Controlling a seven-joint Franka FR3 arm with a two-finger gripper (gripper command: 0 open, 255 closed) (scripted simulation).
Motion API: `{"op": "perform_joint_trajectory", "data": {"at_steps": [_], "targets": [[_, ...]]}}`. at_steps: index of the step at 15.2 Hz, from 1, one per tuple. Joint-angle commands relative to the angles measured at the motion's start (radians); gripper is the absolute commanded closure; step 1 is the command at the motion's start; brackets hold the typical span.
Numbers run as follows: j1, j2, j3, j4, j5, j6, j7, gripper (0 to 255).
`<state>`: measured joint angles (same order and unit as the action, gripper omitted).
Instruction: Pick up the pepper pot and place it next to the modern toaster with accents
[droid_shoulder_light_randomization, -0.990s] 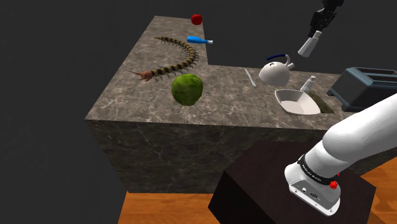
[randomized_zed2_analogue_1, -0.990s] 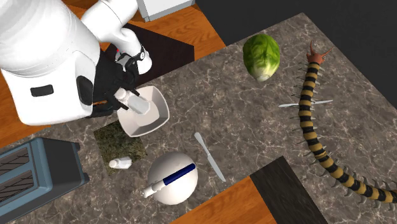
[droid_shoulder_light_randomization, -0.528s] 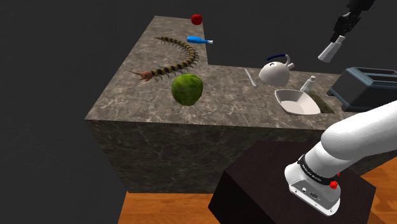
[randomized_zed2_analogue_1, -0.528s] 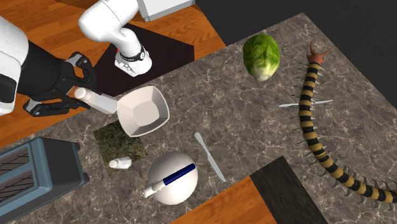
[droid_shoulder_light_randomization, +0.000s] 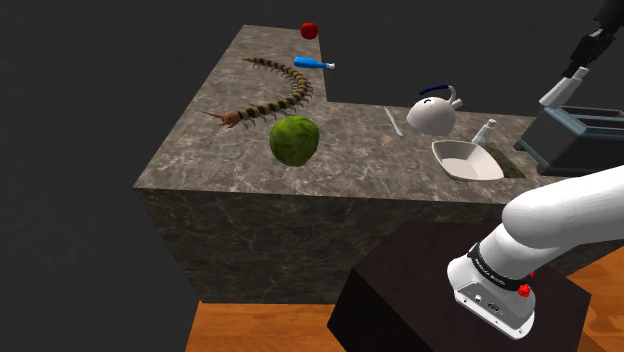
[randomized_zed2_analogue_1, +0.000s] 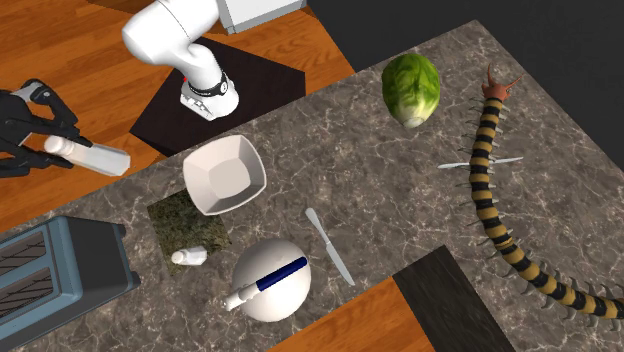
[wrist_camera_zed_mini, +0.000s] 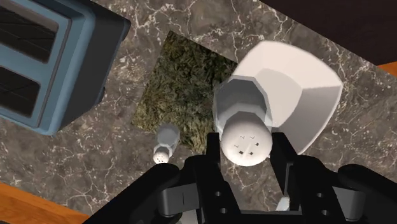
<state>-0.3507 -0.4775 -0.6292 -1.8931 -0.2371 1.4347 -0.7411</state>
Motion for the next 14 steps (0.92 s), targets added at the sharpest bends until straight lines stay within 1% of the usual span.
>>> {"op": "perform_joint_trajectory", "data": {"at_steps": [1, 8, 13, 14], "targets": [[-0.014, -0.01, -0.032, 0.009, -0.022, -0.01, -0.047, 255], [-0.049, -0.017, -0.159, 0.06, -0.085, -0.03, -0.216, 255], [-0.049, 0.013, -0.281, 0.129, -0.113, -0.035, -0.351, 255], [-0.052, 0.007, -0.28, 0.111, -0.117, -0.023, -0.348, 255]]}}
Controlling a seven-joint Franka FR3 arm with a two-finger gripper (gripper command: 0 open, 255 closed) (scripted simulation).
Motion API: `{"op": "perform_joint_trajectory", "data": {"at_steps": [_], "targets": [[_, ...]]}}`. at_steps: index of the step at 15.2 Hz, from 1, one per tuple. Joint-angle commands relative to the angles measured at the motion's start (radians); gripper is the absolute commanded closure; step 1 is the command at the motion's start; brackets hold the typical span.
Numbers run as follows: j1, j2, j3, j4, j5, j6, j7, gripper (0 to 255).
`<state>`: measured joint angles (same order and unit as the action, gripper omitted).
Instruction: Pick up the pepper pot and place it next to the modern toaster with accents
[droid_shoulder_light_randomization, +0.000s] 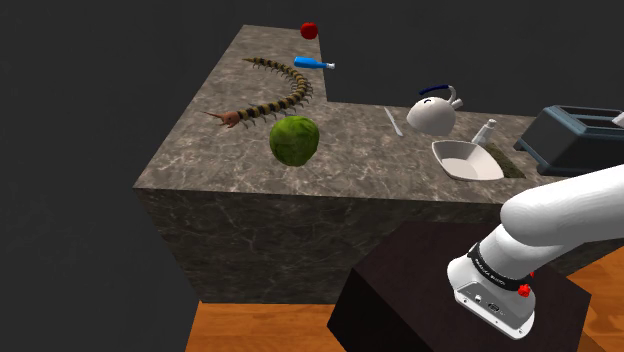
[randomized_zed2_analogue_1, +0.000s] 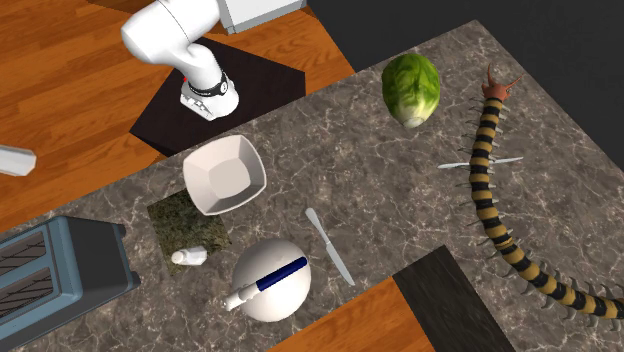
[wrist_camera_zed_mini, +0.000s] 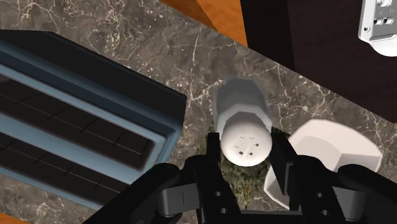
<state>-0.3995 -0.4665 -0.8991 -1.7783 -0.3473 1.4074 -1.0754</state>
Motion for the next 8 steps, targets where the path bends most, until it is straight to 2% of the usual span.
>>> {"op": "perform_joint_trajectory", "data": {"at_steps": [1, 8], "targets": [[-0.006, -0.009, -0.01, -0.021, -0.011, 0.016, -0.01, 255], [-0.023, -0.041, -0.016, -0.133, -0.033, 0.103, 0.008, 255]]}}
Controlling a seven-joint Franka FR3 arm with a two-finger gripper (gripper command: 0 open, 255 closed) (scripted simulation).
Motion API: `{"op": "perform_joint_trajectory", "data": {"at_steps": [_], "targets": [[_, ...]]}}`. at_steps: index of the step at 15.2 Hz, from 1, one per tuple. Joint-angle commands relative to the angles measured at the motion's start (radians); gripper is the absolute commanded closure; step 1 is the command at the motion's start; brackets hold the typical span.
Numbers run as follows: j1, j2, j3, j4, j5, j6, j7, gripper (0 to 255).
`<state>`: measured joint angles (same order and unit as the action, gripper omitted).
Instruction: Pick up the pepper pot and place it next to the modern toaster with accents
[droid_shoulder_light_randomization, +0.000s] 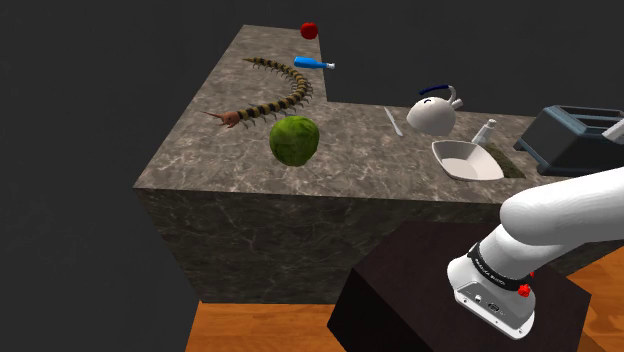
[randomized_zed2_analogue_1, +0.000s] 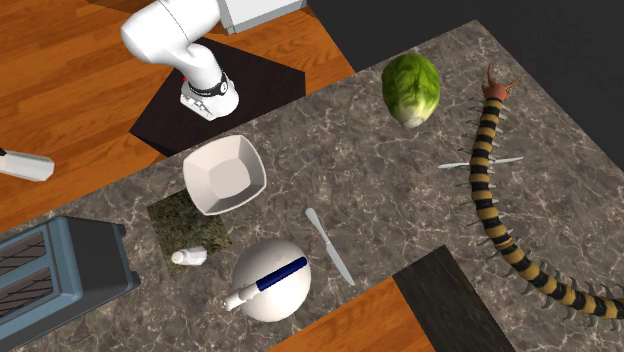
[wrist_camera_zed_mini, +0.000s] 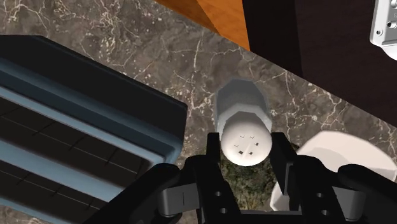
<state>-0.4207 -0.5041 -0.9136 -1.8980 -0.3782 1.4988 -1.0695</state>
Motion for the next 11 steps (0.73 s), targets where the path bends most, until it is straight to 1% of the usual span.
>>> {"op": "perform_joint_trajectory", "data": {"at_steps": [1, 11], "targets": [[-0.004, -0.007, -0.003, -0.028, -0.006, 0.024, 0.005, 255], [-0.016, -0.026, -0.034, -0.167, -0.034, 0.149, 0.021, 255]]}}
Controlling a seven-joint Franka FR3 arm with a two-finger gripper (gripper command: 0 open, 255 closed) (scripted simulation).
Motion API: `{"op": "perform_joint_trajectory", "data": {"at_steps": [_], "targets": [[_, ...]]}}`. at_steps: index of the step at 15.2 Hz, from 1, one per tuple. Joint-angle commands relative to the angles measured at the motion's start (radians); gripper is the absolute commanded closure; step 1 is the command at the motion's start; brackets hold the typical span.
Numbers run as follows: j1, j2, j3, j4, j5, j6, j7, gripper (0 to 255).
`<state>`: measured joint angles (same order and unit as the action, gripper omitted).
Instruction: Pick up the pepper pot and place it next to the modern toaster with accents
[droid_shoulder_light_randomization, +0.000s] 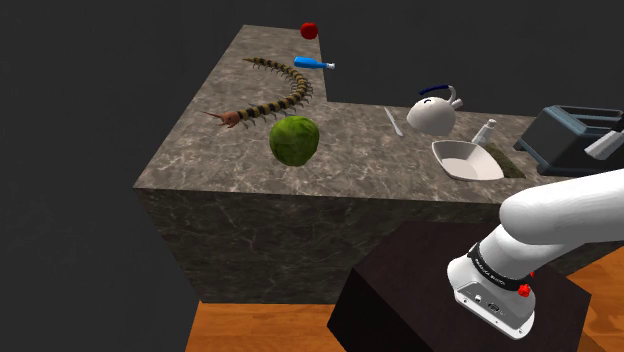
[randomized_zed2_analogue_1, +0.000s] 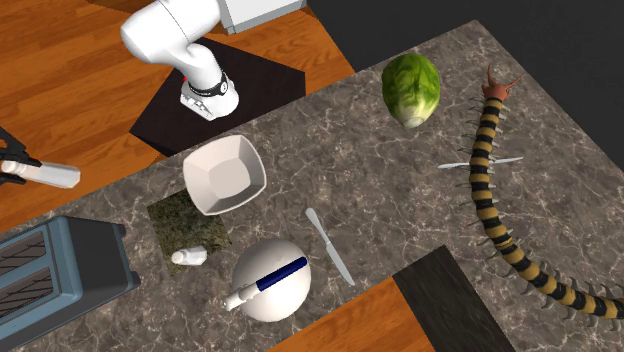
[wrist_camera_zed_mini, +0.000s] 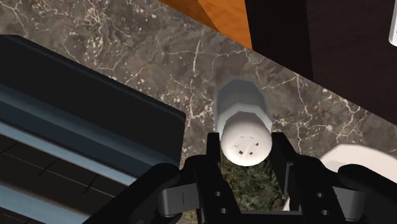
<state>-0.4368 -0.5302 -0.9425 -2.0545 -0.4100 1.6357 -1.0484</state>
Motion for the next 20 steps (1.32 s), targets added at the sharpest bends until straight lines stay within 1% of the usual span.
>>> {"op": "perform_joint_trajectory", "data": {"at_steps": [1, 11, 20], "targets": [[-0.001, -0.001, -0.009, -0.023, -0.005, 0.025, 0.001, 255], [0.002, 0.008, -0.065, -0.139, -0.029, 0.156, 0.008, 255], [0.022, 0.04, -0.135, -0.227, -0.043, 0.281, 0.006, 255]]}}
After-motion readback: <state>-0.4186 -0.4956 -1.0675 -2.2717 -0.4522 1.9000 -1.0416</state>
